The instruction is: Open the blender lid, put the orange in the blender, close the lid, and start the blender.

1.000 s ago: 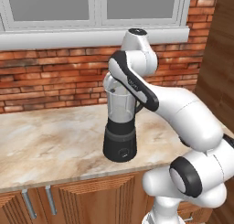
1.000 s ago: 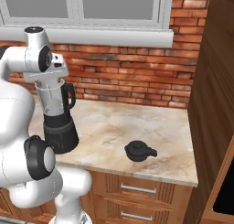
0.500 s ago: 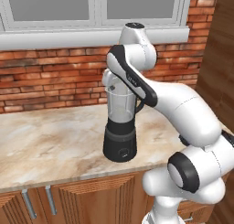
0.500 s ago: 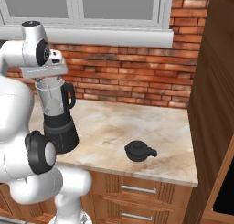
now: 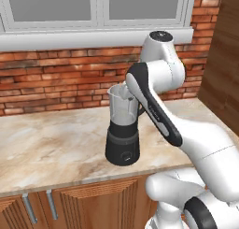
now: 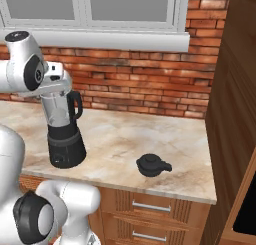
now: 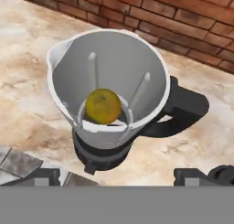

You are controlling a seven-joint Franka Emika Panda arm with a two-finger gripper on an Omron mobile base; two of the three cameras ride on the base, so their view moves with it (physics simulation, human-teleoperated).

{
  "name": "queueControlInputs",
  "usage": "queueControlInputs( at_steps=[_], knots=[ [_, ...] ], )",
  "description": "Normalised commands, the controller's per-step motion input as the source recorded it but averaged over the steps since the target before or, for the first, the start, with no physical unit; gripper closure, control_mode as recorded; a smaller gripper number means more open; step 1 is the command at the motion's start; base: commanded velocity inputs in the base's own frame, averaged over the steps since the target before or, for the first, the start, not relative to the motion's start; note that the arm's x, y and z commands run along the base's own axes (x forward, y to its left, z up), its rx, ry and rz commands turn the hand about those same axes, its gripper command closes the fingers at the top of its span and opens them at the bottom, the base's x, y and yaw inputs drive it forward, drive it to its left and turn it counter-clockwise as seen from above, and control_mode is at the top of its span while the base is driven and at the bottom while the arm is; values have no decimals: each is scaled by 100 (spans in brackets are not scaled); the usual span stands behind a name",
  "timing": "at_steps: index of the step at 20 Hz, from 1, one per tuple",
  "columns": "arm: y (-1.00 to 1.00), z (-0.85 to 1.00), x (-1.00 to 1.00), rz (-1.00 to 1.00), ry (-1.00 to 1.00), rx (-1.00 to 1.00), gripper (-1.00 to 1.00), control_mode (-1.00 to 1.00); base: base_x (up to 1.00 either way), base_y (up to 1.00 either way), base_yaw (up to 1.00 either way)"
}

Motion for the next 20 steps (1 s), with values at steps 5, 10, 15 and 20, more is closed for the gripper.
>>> queueControlInputs(
  at_steps=[5, 10, 15, 20],
  knots=[
    [-96, -2, -42, -12, -8, 8, -100, -100, 0, 0, 0],
    [-100, -7, -9, -10, 0, 7, -100, -100, 0, 0, 0],
    [-99, -24, 0, -10, 1, 3, -100, -100, 0, 0, 0],
    [-88, -53, 0, -8, 2, -1, -100, -100, 0, 0, 0]
  ],
)
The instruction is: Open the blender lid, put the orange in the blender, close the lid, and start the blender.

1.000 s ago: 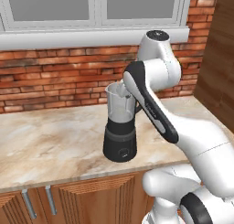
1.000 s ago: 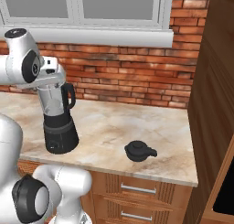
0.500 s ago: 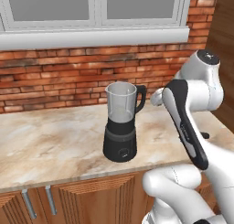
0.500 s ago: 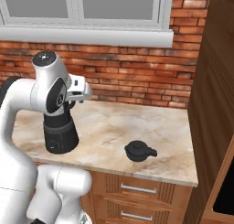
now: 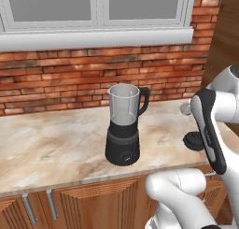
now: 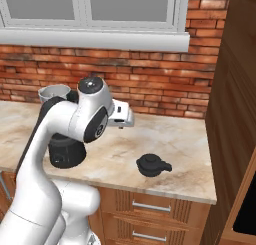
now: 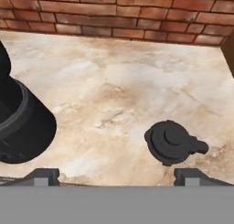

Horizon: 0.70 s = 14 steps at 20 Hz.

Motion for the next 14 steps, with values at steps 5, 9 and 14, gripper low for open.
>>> queueControlInputs(
  at_steps=[5, 9, 14],
  knots=[
    [-63, -51, -5, 3, 0, -12, -100, -100, 0, 0, 0],
    [-46, -37, 0, 21, 0, -19, -100, -100, 0, 0, 0],
    [-41, -34, 0, 31, 4, -26, -100, -100, 0, 0, 0]
  ],
)
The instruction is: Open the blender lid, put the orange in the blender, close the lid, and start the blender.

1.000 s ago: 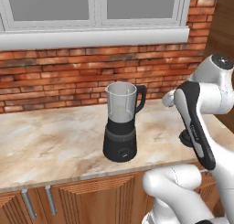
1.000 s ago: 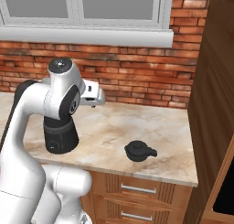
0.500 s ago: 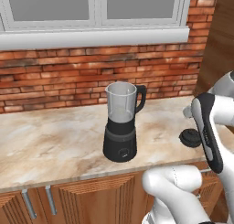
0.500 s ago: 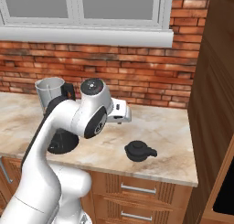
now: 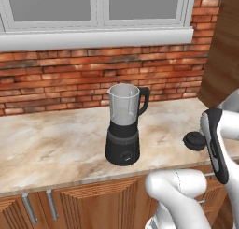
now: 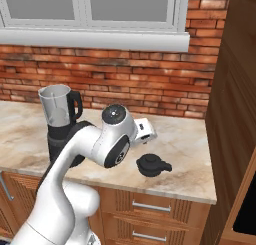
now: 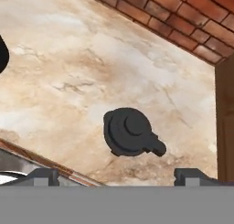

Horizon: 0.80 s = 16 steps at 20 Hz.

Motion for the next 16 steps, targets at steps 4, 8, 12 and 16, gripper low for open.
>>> queueControlInputs(
  at_steps=[4, 8, 12, 16],
  knots=[
    [-52, -22, 0, 39, 10, -17, -100, -100, 0, 0, 0],
    [-51, -23, 0, 39, 17, -16, -100, -100, 0, 0, 0],
    [-44, -47, 2, 42, 23, -15, -100, -100, 0, 0, 0],
    [-9, -63, 34, 41, 22, -21, -100, -100, 0, 0, 0]
  ],
)
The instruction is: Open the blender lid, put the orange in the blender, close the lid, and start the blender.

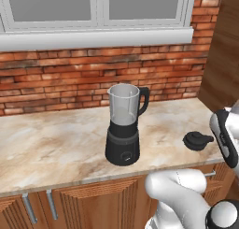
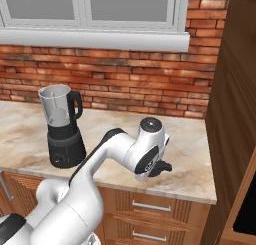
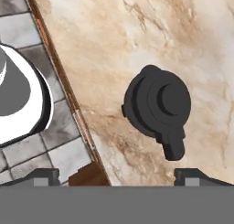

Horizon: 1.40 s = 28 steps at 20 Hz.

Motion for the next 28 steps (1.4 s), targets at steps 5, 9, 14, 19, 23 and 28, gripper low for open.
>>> queueControlInputs(
  at_steps=[5, 9, 14, 19, 23, 28],
  knots=[
    [-10, -28, 30, 40, 3, -12, -100, -100, 0, 0, 0],
    [-28, 0, 11, 24, -8, 0, -100, -100, 0, 0, 0],
    [-10, -22, 25, 17, -1, 0, -100, -100, 0, 0, 0],
    [-1, -29, 31, 8, 1, 0, -100, -100, 0, 0, 0],
    [-1, -17, 35, 0, 3, 0, -100, -100, 0, 0, 0],
    [-2, -22, 29, 0, 5, 0, -100, -100, 0, 0, 0]
  ],
)
